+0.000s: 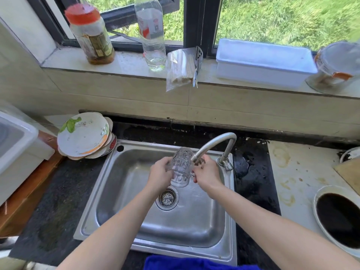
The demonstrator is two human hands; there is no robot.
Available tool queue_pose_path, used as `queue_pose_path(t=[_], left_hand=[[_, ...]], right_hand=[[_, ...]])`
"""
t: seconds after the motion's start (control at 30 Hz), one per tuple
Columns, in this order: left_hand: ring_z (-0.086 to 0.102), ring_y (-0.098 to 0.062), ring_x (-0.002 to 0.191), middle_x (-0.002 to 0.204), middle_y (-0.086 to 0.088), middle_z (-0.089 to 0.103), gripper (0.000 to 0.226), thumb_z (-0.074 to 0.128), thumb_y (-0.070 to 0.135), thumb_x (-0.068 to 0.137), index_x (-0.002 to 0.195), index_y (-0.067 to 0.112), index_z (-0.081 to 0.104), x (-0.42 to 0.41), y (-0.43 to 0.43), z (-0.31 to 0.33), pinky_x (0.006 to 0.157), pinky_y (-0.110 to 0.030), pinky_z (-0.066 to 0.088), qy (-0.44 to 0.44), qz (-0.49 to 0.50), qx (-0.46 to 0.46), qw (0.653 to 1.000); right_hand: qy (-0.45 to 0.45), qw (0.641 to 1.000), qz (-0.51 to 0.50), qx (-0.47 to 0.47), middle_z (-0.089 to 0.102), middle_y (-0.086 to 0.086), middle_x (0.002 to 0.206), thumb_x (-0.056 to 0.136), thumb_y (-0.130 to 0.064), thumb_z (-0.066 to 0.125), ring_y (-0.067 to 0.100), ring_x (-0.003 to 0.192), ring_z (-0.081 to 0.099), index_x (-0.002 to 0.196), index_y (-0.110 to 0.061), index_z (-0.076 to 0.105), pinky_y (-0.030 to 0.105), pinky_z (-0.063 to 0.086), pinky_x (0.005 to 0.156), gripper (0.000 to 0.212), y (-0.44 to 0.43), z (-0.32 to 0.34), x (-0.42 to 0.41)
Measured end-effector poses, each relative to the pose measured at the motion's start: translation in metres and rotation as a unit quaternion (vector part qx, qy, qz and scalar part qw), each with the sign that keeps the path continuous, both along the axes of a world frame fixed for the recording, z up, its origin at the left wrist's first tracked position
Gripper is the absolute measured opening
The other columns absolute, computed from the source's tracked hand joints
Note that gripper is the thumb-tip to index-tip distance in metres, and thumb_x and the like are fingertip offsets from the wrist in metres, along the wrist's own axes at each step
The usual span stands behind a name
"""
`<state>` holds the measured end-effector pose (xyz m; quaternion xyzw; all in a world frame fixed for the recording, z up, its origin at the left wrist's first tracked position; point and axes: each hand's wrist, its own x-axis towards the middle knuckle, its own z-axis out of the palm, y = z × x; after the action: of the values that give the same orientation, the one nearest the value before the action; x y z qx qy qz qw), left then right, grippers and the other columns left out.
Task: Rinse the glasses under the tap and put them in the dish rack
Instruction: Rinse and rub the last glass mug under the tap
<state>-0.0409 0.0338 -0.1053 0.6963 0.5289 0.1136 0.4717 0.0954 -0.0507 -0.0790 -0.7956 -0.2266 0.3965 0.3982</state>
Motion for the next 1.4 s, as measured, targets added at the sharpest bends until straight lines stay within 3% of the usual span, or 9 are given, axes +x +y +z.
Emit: queue_pose_path(t=[0.27, 0.43, 0.57, 0.77, 0.87, 1.0, 1.17, 1.23, 1.4], left_hand=[[0.034, -0.008, 0.025, 0.041, -0.006, 0.050, 0.032, 0.043, 0.002, 0.095, 0.064, 0.003, 0.049, 0.021, -0.031, -0.006, 0.032, -0.011, 0.022, -0.118, 0.158, -0.200, 0.960], [0.044, -0.008, 0.035, 0.041, 0.003, 0.052, 0.026, 0.046, 0.004, 0.095, 0.072, 0.001, 0.058, 0.004, -0.023, -0.004, 0.040, -0.019, 0.035, -0.098, 0.087, -0.118, 0.984], [0.044, -0.012, 0.048, 0.051, 0.003, 0.051, 0.027, 0.048, 0.010, 0.094, 0.068, 0.015, 0.051, -0.014, -0.024, -0.003, 0.052, -0.027, 0.033, -0.072, -0.010, -0.045, 0.996], [0.064, -0.022, 0.085, 0.092, -0.004, 0.070, 0.032, 0.046, 0.013, 0.084, 0.113, 0.021, 0.059, -0.022, -0.028, -0.019, 0.075, -0.035, 0.051, -0.014, -0.102, 0.066, 0.992], [0.064, -0.023, 0.063, 0.088, -0.013, 0.066, 0.034, 0.049, 0.002, 0.088, 0.116, 0.021, 0.054, -0.016, -0.032, -0.018, 0.056, -0.036, 0.052, -0.045, -0.007, -0.049, 0.998], [0.064, -0.024, 0.045, 0.073, -0.021, 0.061, 0.012, 0.043, -0.005, 0.094, 0.091, 0.001, 0.052, -0.006, -0.039, -0.005, 0.043, -0.027, 0.054, -0.192, 0.256, -0.407, 0.856], [0.060, -0.033, 0.064, 0.090, -0.027, 0.058, 0.042, 0.026, 0.034, 0.103, 0.092, -0.003, 0.043, 0.003, -0.032, 0.000, 0.041, -0.037, 0.055, -0.285, 0.374, -0.534, 0.703], [0.054, -0.022, 0.042, 0.071, -0.017, 0.058, 0.041, 0.033, 0.037, 0.101, 0.090, 0.000, 0.048, 0.010, -0.022, -0.003, 0.037, -0.022, 0.048, -0.242, 0.371, -0.504, 0.741], [0.031, -0.010, 0.025, 0.040, -0.001, 0.042, 0.017, 0.060, 0.013, 0.086, 0.072, 0.011, 0.051, 0.028, -0.012, -0.019, 0.032, -0.012, 0.029, -0.145, 0.354, -0.372, 0.845]], right_hand=[[-0.007, 0.994, -0.035, 0.103, 0.055, -0.004, 0.072, 0.093, -0.022, 0.063, 0.009, 0.063, 0.048, 0.101, -0.017, 0.059, 0.024, 0.039, 0.063, 0.010, -0.002, 0.000, -0.015], [0.050, 0.995, -0.034, 0.079, 0.056, -0.008, 0.070, 0.092, -0.039, 0.061, 0.009, 0.065, 0.053, 0.080, -0.025, 0.057, 0.025, 0.043, 0.062, 0.019, 0.003, -0.003, -0.015], [0.172, 0.980, -0.103, -0.020, 0.041, -0.001, 0.057, 0.094, -0.013, 0.042, 0.012, 0.047, 0.032, 0.067, -0.019, 0.050, 0.024, 0.022, 0.040, 0.028, 0.010, 0.000, -0.004], [0.231, 0.967, -0.087, -0.070, 0.041, -0.004, 0.055, 0.100, -0.030, 0.045, 0.009, 0.042, 0.030, 0.089, -0.015, 0.064, 0.023, 0.022, 0.040, 0.026, 0.012, -0.005, 0.016], [0.181, 0.977, -0.108, -0.031, 0.043, -0.002, 0.058, 0.100, -0.027, 0.044, 0.011, 0.048, 0.030, 0.102, -0.006, 0.067, 0.028, 0.024, 0.048, 0.031, 0.010, -0.007, 0.013], [0.089, 0.985, -0.131, 0.063, 0.036, -0.012, 0.047, 0.101, -0.031, 0.045, 0.009, 0.047, 0.032, 0.087, -0.016, 0.071, 0.025, 0.026, 0.047, 0.033, 0.003, -0.012, 0.007], [-0.069, 0.990, -0.019, 0.120, 0.043, -0.011, 0.049, 0.102, -0.026, 0.043, 0.001, 0.045, 0.038, 0.068, -0.026, 0.051, 0.017, 0.028, 0.047, 0.035, -0.012, -0.006, 0.000], [-0.093, 0.990, 0.024, 0.098, 0.045, -0.009, 0.053, 0.102, -0.030, 0.043, 0.001, 0.046, 0.040, 0.073, -0.024, 0.052, 0.015, 0.028, 0.047, 0.030, -0.014, -0.006, -0.002], [0.098, 0.990, 0.086, -0.053, 0.046, -0.004, 0.054, 0.094, -0.060, 0.038, 0.013, 0.048, 0.046, 0.098, -0.035, 0.060, 0.030, 0.036, 0.050, 0.034, -0.016, -0.004, 0.003]])
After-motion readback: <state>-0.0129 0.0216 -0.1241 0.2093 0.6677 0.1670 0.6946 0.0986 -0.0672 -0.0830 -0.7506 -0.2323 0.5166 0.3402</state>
